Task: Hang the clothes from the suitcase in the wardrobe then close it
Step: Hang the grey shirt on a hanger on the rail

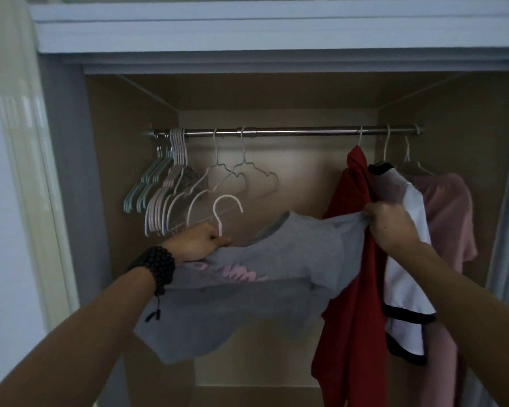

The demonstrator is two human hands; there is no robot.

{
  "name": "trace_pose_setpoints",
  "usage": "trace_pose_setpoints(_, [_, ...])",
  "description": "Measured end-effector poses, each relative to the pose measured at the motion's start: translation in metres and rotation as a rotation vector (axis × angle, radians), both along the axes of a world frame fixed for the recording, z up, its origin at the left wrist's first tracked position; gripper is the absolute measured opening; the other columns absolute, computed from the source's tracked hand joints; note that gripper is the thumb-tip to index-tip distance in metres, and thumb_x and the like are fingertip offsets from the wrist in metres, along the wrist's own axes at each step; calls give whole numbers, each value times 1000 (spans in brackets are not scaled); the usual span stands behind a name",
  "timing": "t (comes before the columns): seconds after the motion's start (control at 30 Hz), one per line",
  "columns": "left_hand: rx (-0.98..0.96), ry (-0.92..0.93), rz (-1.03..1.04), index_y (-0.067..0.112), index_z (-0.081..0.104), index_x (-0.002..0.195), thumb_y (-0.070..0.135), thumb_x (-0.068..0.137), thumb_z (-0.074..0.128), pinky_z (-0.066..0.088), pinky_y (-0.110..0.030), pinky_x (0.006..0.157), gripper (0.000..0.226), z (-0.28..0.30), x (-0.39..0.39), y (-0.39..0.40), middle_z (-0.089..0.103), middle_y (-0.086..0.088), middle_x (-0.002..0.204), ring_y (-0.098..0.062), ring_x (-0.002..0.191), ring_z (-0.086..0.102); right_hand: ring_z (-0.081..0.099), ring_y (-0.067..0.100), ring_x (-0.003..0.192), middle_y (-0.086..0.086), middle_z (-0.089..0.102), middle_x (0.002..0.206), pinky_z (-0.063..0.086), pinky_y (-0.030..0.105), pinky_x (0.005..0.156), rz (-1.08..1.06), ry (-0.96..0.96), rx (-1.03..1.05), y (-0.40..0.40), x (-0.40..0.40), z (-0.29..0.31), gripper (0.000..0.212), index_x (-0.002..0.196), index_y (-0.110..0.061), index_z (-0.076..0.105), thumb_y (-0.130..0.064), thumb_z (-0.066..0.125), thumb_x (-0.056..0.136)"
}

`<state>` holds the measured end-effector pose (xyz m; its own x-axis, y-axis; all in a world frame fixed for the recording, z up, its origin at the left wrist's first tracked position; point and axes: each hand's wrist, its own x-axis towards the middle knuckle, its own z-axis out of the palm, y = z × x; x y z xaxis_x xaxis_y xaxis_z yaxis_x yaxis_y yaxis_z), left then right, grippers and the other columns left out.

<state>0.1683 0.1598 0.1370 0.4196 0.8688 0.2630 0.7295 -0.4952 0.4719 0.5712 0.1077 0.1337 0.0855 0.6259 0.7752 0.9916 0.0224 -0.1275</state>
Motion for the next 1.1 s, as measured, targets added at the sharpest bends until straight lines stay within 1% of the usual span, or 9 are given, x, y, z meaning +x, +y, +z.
trace_pose_setpoints(0.17, [-94,-393,-59,15,58,57,45,94,58,36,-34,63,48,5,11,1,47,-16,63,-21,57,44,64,36,97,16,70,107,51,38,81,-35,152,-203,1,-14,-5,27,116,-13,66,-12,54,92])
trace_pose_setpoints(0.27, [-81,-456,-40,17,56,54,43,93,60,37,-35,66,47,6,12,7,49,-13,68,-23,63,42,67,26,83,6,70,83,48,32,75,205,181,-148,-11,-34,-2,25,88,-11,69,-27,52,97])
trace_pose_setpoints(0.4, [-137,-541,42,11,58,55,39,94,61,40,-35,65,48,10,13,13,56,-17,72,-24,64,47,62,4,69,-9,65,76,52,27,65,487,135,-141,-26,-51,-7,33,84,-23,63,-55,55,89])
trace_pose_setpoints(0.5, [-171,-611,74,4,59,60,32,95,61,44,-31,60,45,13,17,13,60,-17,70,-23,59,50,50,5,63,-11,51,68,46,29,58,396,-91,-151,-24,-53,-21,49,71,-26,49,-74,53,78])
trace_pose_setpoints(0.63, [-227,-710,67,6,55,56,26,96,61,44,-36,67,45,13,18,13,59,-12,63,-25,65,51,60,17,71,-3,61,70,45,31,60,50,-153,-449,-12,-60,-30,81,67,-20,54,-98,36,57])
trace_pose_setpoints(0.73, [-247,-728,53,7,55,52,26,95,61,42,-36,65,48,13,16,13,58,-12,60,-26,64,50,58,21,70,0,57,70,44,34,61,32,-73,-427,-2,-65,-34,67,63,-20,48,-85,41,73])
trace_pose_setpoints(0.8, [-228,-711,50,10,58,47,28,95,61,43,-37,66,51,13,14,13,59,-13,61,-27,65,51,60,25,69,2,59,68,48,37,61,125,36,-363,3,-66,-34,45,62,-20,51,-55,48,91])
trace_pose_setpoints(0.9, [-142,-543,83,8,61,52,32,96,59,42,-30,59,51,11,6,9,56,-10,54,-21,52,51,60,33,62,8,62,62,50,42,60,206,123,-178,6,-62,-26,32,57,-21,46,-22,49,89])
trace_pose_setpoints(1.1, [-83,-172,16,20,31,50,45,96,55,21,-30,52,57,-1,-7,3,25,-4,50,-20,46,25,62,37,74,15,64,77,43,35,59,1,151,10,2,-51,-2,28,74,-14,55,-26,43,96])
